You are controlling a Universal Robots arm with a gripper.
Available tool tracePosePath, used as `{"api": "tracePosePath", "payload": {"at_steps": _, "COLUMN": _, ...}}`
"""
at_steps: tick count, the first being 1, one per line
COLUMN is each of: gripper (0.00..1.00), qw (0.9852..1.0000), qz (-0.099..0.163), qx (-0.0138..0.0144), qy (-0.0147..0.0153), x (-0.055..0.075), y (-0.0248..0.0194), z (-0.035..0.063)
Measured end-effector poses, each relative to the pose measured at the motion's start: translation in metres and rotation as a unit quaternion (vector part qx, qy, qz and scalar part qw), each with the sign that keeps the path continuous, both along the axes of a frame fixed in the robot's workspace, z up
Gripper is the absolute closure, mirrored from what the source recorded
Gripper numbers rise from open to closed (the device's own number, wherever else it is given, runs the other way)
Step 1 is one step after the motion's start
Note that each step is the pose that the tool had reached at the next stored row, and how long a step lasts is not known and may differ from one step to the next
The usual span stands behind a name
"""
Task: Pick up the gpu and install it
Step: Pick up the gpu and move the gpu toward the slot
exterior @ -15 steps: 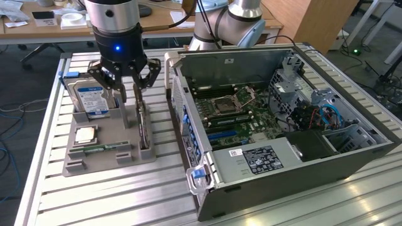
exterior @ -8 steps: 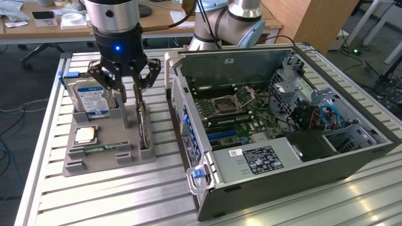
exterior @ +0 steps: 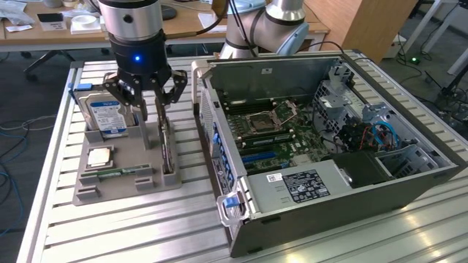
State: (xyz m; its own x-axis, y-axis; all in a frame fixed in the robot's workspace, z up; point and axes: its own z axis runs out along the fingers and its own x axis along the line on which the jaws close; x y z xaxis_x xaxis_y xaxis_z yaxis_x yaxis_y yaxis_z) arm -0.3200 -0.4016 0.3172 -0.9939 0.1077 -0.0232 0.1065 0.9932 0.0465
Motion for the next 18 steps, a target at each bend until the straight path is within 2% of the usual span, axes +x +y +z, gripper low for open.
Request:
{"api": "tracePosePath", "payload": {"at_steps": 2, "gripper": 0.58, "qw": 1.0000, "qz": 0.000, "qx": 0.0000, "qy": 0.0000, "x": 0.0000, "y": 0.0000, "z": -0.0024}}
{"api": "tracePosePath", "payload": {"at_steps": 14, "gripper": 0.58, "qw": 1.0000, "qz": 0.000, "qx": 0.0004, "qy": -0.0001, "x": 0.0000, "y": 0.0000, "z": -0.0028}}
{"api": "tracePosePath", "payload": {"at_steps": 18, "gripper": 0.58, "qw": 1.0000, "qz": 0.000, "qx": 0.0004, "qy": 0.0000, "x": 0.0000, "y": 0.0000, "z": -0.0076}}
